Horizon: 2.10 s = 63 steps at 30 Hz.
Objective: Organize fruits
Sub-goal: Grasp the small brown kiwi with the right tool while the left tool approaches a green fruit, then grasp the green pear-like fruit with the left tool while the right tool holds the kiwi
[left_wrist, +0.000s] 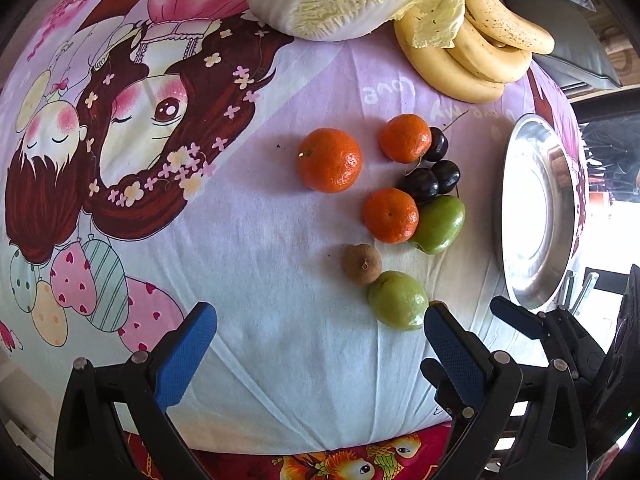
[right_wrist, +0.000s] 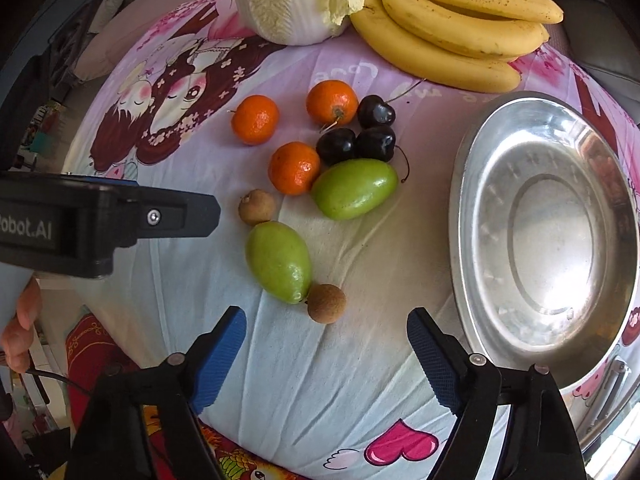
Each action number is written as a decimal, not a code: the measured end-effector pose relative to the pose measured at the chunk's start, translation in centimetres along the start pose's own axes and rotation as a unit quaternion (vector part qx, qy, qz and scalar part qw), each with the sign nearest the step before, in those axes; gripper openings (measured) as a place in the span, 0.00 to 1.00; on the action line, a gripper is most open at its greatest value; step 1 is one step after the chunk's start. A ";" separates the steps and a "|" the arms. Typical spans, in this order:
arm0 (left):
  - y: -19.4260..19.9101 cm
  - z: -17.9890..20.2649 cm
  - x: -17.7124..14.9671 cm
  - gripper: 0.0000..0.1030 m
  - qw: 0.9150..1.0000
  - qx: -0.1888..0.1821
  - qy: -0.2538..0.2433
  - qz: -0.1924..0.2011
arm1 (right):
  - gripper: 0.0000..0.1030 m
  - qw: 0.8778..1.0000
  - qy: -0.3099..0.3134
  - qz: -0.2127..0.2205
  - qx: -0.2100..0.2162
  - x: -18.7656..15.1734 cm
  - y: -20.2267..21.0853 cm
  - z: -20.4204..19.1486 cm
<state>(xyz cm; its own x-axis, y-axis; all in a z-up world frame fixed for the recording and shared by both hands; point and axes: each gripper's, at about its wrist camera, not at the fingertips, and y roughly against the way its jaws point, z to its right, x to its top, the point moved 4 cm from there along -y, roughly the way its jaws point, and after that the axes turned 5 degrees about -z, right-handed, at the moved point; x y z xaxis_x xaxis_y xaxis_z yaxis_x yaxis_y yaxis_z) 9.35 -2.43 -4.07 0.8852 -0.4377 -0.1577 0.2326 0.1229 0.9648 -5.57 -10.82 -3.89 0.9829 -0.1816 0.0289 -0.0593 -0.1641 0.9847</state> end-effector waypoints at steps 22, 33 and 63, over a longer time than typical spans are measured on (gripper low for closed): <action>-9.7 5.5 0.7 0.56 0.994 -0.077 0.022 -0.077 | 0.25 0.999 0.019 -0.024 0.018 0.8 -3.1 0.0; -13.4 10.0 1.2 0.46 0.993 -0.075 0.033 -0.088 | 0.25 0.999 0.018 -0.019 0.025 -0.9 -1.7 2.7; -17.0 15.3 4.6 0.39 0.994 -0.043 0.063 -0.075 | 0.25 0.999 0.003 -0.018 0.031 -2.8 -0.2 5.7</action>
<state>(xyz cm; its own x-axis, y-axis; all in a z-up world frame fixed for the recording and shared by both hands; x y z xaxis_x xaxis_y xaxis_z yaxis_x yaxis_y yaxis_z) 3.28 -20.16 -17.96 0.8803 -0.3420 -0.3289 0.3947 0.1431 0.9076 -9.33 -15.84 -5.20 0.9857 -0.1684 -0.0049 -0.0346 -0.2309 0.9724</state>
